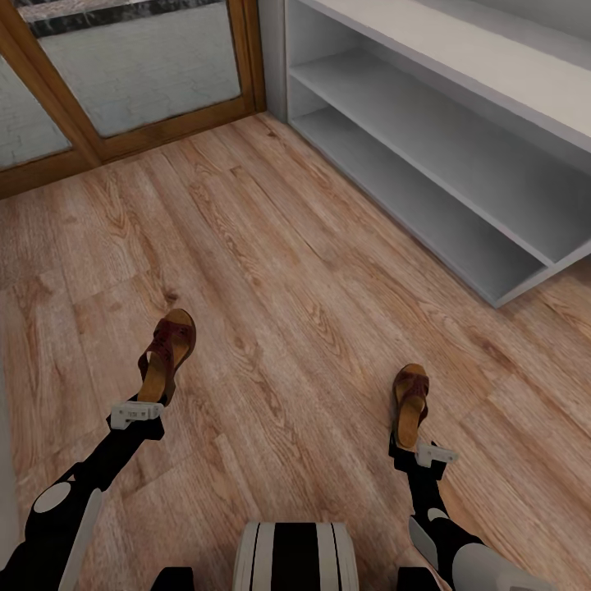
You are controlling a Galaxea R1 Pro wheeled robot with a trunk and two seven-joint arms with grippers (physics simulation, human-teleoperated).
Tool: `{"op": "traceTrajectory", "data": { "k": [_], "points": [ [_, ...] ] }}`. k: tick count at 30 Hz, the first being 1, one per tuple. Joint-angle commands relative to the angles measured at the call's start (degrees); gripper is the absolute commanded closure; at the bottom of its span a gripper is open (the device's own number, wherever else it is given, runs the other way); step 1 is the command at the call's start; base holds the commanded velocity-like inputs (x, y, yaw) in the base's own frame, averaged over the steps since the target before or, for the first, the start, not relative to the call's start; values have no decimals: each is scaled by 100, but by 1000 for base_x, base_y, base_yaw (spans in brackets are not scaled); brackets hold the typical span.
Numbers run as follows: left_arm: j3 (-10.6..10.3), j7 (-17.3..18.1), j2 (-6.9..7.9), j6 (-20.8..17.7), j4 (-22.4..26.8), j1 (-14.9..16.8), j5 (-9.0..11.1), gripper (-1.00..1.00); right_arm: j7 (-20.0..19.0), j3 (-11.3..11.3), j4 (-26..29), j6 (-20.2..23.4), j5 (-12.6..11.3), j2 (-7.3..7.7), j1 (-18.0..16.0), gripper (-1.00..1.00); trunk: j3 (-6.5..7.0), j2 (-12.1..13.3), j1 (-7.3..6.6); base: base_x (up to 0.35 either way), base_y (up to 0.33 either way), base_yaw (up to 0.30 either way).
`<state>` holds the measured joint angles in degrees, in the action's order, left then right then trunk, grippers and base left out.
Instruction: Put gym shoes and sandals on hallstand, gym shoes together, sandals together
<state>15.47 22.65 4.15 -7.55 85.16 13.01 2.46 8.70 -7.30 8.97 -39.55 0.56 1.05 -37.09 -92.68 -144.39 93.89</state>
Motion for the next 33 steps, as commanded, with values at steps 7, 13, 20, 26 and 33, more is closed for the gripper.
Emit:
{"op": "traceTrajectory", "data": {
  "k": [7,13,20,26,33],
  "points": [
    [0,3,-1,8,0,0,-18,100,0,0,0,0,-1,0,0,-100,0,0,0,0,0,0],
    [0,3,-1,10,0,0,-18,100,0,0,0,3,-3,0,0,-100,0,0,0,0,0,0],
    [-2,3,-3,14,0,0,-18,100,0,0,0,8,-3,0,0,-100,0,0,0,0,0,0],
    [-6,3,-8,21,0,0,-18,100,0,-5,4,15,-3,-7,-5,-100,0,0,0,0,0,0],
    [-8,3,-8,25,0,-1,-18,100,0,-12,7,18,-3,-10,-8,-100,0,0,0,0,0,0]
  ]
}}
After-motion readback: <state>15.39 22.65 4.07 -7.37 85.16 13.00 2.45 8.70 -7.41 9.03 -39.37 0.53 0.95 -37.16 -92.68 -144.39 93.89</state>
